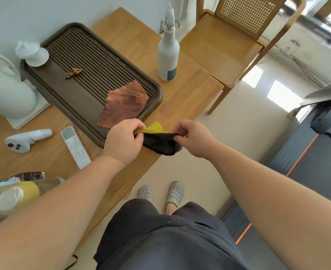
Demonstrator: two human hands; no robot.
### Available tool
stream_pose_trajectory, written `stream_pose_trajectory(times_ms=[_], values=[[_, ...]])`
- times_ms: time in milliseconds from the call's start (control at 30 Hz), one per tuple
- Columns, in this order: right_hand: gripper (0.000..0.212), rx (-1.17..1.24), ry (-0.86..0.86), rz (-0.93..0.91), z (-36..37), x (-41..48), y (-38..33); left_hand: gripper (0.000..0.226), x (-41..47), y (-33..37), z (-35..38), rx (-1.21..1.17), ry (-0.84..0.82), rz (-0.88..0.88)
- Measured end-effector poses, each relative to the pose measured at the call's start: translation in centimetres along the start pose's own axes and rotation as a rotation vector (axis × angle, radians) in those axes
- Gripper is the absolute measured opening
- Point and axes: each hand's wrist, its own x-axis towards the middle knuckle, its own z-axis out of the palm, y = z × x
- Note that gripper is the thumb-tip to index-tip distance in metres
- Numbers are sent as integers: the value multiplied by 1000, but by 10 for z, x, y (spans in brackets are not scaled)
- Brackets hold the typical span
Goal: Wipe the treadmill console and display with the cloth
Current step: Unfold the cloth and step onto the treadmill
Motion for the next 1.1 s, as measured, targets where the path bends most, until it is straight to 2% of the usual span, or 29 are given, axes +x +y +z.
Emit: stream_pose_trajectory(times_ms=[167, 333, 433, 567, 733, 867, 1000, 1100], values=[[8, -57, 30, 53, -2, -42, -6, 14, -8, 21, -27, -29, -31, 141], [6, 18, 267, 166, 19, -99, 0, 12, -30, 24, -30, -35, -132, 269], [6, 81, 374, 225, 44, -144, 2, 12, -53, 24, -29, -62, -214, 326], [8, 114, 404, 289, 84, -204, 2, 11, -88, 25, -28, -66, -330, 386], [18, 120, 519, 361, 111, -276, 10, 12, -125, 39, -8, -18, -465, 478], [25, 147, 644, 466, 116, -332, 32, 15, -149, 72, 24, 60, -599, 603], [13, 190, 749, 573, 126, -389, 58, 16, -180, 124, 57, 17, -677, 690], [14, 219, 826, 637, 127, -435, 84, 18, -208, 169, 81, 54, -725, 771]])
